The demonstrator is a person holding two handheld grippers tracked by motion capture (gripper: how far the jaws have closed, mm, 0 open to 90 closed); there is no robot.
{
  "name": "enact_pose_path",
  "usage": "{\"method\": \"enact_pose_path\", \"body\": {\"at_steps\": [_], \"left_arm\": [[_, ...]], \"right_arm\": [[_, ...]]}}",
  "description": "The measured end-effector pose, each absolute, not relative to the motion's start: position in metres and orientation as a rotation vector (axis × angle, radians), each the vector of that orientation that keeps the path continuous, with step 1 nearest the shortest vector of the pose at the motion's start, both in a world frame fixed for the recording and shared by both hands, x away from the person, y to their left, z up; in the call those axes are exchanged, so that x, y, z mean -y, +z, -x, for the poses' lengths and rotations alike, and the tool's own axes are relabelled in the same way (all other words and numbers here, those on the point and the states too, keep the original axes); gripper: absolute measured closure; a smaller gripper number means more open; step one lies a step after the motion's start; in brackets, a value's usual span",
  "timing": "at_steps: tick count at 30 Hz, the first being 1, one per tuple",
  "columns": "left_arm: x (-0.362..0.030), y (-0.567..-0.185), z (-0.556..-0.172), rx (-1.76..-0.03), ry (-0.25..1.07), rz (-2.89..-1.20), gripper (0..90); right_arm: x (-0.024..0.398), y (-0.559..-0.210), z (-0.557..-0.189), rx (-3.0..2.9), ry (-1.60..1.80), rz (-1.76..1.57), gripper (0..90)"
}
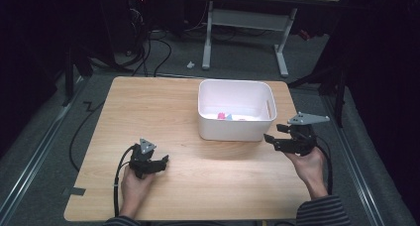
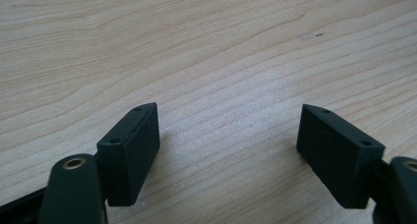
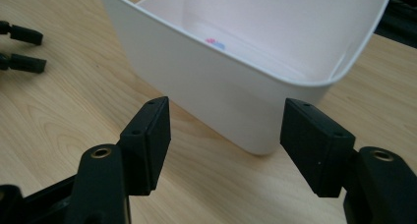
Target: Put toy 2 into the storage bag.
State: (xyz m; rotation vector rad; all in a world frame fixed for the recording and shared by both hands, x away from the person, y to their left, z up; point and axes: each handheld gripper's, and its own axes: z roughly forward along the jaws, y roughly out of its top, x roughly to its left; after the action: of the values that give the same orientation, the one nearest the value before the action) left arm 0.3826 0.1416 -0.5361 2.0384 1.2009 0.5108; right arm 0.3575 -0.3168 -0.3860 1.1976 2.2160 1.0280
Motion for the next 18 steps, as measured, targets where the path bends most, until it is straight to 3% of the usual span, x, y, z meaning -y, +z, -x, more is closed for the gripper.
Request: {"method": "enact_pose_path", "body": {"at_steps": [18], "left_arm": [[-0.141, -0.536, -0.383, -1.202, 0.513, -2.039, 24.3]], "right_arm": [[0.348, -0.430, -0.329, -2.136, 1.032, -1.367, 38.6]]}}
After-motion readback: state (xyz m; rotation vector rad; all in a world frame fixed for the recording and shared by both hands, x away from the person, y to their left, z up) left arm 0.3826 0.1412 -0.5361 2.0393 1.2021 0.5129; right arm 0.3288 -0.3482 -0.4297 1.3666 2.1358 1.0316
